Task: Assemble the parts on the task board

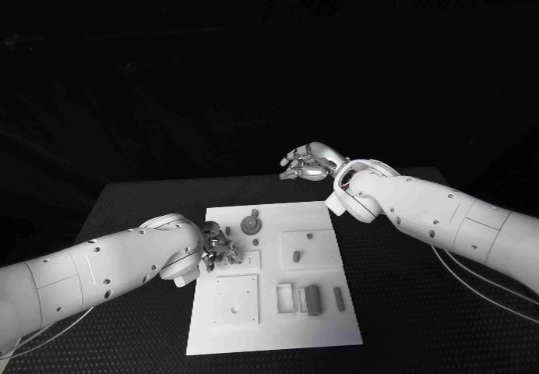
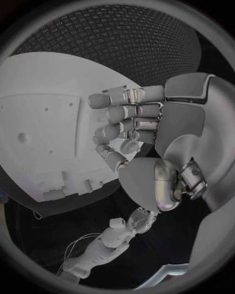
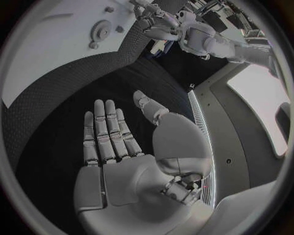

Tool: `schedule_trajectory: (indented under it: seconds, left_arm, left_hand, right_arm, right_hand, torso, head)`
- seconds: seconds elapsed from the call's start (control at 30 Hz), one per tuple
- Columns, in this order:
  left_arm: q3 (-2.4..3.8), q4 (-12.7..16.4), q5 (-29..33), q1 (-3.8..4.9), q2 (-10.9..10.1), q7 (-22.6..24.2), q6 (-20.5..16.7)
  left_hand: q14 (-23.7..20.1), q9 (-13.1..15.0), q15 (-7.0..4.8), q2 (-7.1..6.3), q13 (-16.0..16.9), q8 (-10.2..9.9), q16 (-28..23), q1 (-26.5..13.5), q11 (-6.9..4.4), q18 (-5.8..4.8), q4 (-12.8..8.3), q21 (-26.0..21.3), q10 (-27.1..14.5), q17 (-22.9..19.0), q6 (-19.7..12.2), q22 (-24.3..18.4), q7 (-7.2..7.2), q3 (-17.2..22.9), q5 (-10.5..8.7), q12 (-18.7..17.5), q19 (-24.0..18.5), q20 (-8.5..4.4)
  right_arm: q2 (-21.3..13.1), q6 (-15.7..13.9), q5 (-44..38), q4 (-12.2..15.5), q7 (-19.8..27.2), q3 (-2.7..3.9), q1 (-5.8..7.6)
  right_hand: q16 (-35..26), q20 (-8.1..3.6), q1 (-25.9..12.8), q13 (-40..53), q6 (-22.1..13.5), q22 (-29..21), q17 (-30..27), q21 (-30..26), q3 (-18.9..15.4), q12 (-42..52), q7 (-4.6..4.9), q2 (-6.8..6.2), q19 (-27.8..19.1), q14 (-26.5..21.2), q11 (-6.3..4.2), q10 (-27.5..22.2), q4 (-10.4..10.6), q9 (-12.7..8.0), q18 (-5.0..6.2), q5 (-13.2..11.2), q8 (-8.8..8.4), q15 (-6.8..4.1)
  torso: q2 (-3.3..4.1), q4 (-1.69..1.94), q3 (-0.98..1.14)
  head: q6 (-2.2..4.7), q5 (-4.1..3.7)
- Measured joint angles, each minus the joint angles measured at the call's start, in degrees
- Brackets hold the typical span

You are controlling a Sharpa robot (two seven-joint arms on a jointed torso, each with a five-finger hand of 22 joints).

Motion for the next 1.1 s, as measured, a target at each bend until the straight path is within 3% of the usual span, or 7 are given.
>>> schedule_trajectory:
  seconds: [0.2, 0.27, 1.1]
  left_arm:
    - [0.01, -0.04, -0.01, 0.0, 0.0, 0.0, 0.21]
    - [0.02, -0.06, -0.02, 0.01, 0.01, -0.01, 0.28]
    - [0.18, -1.6, -1.51, 0.16, 1.4, -0.92, 2.51]
  left_hand:
    - [0.05, 0.0, 0.04, 0.0, 0.0, 0.0, 0.0, 0.0, -0.02, 0.0, 0.0, -0.02, 0.02, 0.0, -0.05, 0.05, 0.03, 0.0, 0.0, 0.0, 0.04, 0.05]
    - [-0.03, 0.0, -0.04, 0.0, 0.0, 0.0, 0.0, 0.0, -0.04, 0.0, 0.0, -0.02, 0.04, 0.0, -0.05, 0.05, 0.03, 0.0, 0.0, 0.0, 0.04, 0.05]
    - [-0.01, 0.01, -0.22, 0.0, -0.04, 0.2, 0.0, 0.0, -0.05, 0.0, 0.0, 0.24, 0.05, -0.05, 0.27, 0.03, -0.05, 0.0, 0.01, 0.0, 0.24, 0.04]
  right_arm:
    - [0.01, 0.11, 0.11, -0.04, 0.05, 0.0, 0.0]
    - [0.02, 0.14, 0.14, -0.04, 0.07, 0.0, 0.0]
    - [0.07, 0.38, 0.23, 0.0, 0.2, 0.0, 0.0]
  right_hand:
    - [-0.27, -0.2, 0.12, -0.29, 0.0, 0.04, 0.0, -0.22, 0.0, -0.03, 0.0, -0.13, -0.21, 0.0, 0.0, 0.0, 0.0, -0.06, -0.05, 0.0, 0.2, 0.0]
    - [-0.26, -0.2, 0.12, -0.38, 0.0, 0.08, 0.0, -0.22, 0.0, -0.03, 0.0, -0.12, -0.21, 0.0, 0.0, 0.0, 0.0, -0.06, -0.87, 0.0, 0.2, 0.0]
    - [-0.81, -0.01, 0.12, -1.0, 0.0, 0.2, 0.01, -0.43, 0.01, -0.47, 0.0, -0.12, -0.41, 0.0, 0.19, 0.21, 0.0, -0.17, -0.86, 0.0, 0.2, 0.0]
  torso:
    - [0.0, -0.03, -0.01]
    - [0.0, -0.03, -0.01]
    - [0.01, -0.12, 0.11]
  head:
    - [0.03, 0.03]
    - [0.03, -0.01]
    - [-0.15, 0.15]
